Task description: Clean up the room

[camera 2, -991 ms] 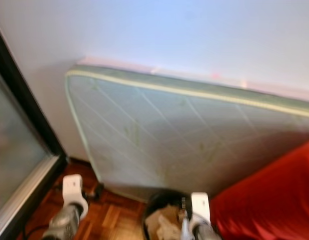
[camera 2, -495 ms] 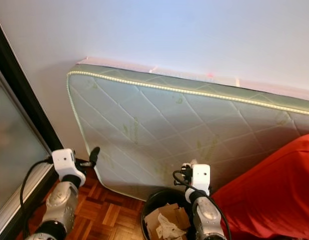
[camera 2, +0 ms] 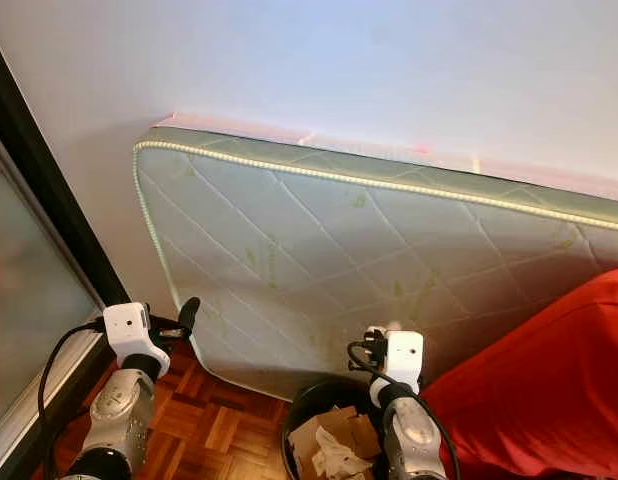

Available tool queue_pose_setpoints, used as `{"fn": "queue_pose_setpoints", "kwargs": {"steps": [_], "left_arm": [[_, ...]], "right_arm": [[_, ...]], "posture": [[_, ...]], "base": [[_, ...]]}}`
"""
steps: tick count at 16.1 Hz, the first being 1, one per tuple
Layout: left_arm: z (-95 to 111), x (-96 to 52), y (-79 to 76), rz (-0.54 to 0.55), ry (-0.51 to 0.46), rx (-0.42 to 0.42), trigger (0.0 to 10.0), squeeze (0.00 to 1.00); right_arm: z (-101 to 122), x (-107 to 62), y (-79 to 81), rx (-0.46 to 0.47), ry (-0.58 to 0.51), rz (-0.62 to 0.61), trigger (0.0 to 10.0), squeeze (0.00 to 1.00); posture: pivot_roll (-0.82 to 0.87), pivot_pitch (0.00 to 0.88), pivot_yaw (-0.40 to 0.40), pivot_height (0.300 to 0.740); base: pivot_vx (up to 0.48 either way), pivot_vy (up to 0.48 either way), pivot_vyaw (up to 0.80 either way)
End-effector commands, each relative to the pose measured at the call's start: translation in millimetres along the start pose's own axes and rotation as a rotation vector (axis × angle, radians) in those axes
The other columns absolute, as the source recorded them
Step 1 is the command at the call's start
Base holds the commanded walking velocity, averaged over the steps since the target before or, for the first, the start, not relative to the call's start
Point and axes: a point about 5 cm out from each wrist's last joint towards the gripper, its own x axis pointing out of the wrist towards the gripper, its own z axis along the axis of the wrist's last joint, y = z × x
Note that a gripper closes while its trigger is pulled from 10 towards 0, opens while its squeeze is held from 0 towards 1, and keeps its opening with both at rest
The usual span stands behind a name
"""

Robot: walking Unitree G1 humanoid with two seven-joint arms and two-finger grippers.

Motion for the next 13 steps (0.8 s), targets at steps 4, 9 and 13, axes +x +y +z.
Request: {"fn": "queue_pose_setpoints", "kwargs": {"steps": [4,9,13], "left_arm": [[4,0.9,-17.7,-0.181,-0.008,0.179,10.0,0.0],[8,2.9,-16.2,-0.197,-0.015,0.197,10.0,0.0],[7,3.1,-18.8,-0.202,-0.011,0.216,10.0,0.0]], "right_arm": [[0,-0.1,-3.0,0.049,0.0,-0.037,10.0,0.0],[1,1.4,-1.7,0.06,-0.003,-0.046,10.0,0.0],[-1,0.8,-1.3,0.065,0.001,-0.048,10.0,0.0]], "posture": [[0.07,0.0,-0.045,0.74],[0.07,0.0,-0.032,0.74],[0.07,0.0,-0.029,0.74]], "base": [[0.0,0.0,0.0],[0.0,0.0,0.0],[0.0,0.0,0.0]]}}
